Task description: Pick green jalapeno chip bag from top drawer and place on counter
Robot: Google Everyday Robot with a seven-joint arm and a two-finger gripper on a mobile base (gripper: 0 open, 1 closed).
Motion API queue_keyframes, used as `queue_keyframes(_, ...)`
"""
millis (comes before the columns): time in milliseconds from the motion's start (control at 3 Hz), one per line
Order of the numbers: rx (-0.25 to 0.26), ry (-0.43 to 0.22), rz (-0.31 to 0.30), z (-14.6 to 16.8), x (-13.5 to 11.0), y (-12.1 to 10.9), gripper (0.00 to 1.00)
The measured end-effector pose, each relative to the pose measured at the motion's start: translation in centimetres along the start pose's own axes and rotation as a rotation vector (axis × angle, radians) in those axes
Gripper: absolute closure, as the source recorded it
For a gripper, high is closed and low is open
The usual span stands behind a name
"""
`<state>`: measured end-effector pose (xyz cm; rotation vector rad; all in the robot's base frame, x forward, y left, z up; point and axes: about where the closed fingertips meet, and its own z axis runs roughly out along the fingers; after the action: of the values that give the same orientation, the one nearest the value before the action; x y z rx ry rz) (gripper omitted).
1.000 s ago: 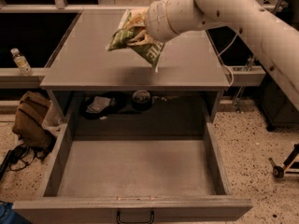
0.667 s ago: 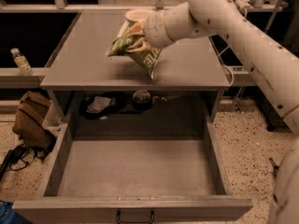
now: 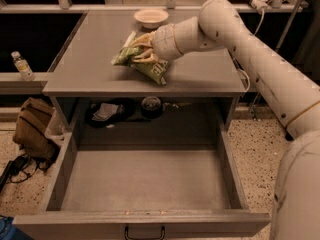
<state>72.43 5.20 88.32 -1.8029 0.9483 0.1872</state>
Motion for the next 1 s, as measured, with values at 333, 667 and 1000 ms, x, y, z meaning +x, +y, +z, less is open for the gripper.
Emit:
queue_keyframes(333,0.0,0.0,0.0,0.0,0.0,0.0,0.8)
queue_keyframes(667,0.0,0.0,0.0,0.01,0.0,0.0,0.57)
queue_keyframes(1000,0.0,0.0,0.0,0.01,0.0,0.0,0.35)
